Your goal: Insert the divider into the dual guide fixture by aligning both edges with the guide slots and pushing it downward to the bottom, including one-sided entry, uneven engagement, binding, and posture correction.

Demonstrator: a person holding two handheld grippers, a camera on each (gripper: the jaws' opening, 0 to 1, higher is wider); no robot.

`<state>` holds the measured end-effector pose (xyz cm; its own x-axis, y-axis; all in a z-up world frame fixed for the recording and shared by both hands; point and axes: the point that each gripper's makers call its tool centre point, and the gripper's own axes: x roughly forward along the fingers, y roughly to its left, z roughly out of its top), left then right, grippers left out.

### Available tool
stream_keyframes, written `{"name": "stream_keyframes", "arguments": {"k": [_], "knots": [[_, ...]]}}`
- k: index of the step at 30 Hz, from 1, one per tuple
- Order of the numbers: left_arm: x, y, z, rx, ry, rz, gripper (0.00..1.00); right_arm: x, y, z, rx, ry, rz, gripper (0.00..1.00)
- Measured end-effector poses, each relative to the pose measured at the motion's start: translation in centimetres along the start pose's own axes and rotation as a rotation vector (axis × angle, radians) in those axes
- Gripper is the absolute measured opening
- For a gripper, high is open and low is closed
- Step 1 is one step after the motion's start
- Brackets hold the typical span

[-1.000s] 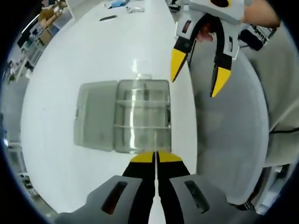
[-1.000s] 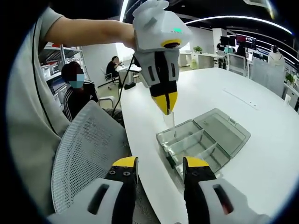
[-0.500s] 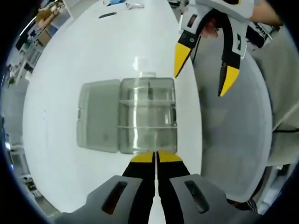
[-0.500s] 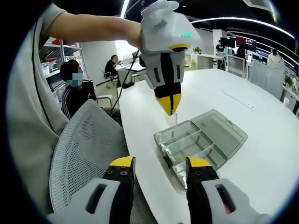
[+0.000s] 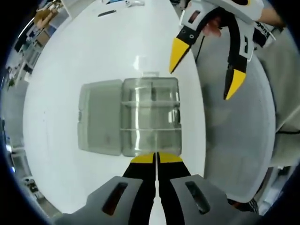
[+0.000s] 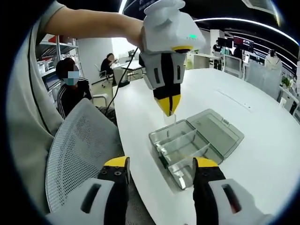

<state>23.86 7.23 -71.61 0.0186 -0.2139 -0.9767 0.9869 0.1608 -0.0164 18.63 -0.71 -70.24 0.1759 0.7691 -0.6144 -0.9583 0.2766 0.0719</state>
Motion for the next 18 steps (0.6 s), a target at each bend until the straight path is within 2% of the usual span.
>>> {"name": "stream_keyframes", "arguments": {"k": [18], "knots": [[0.37,0.32,0.01,0.012,0.028,0.006,0.0,0.02,-0.38,-0.44,0.012,0.014,-0.023,0.58]]}}
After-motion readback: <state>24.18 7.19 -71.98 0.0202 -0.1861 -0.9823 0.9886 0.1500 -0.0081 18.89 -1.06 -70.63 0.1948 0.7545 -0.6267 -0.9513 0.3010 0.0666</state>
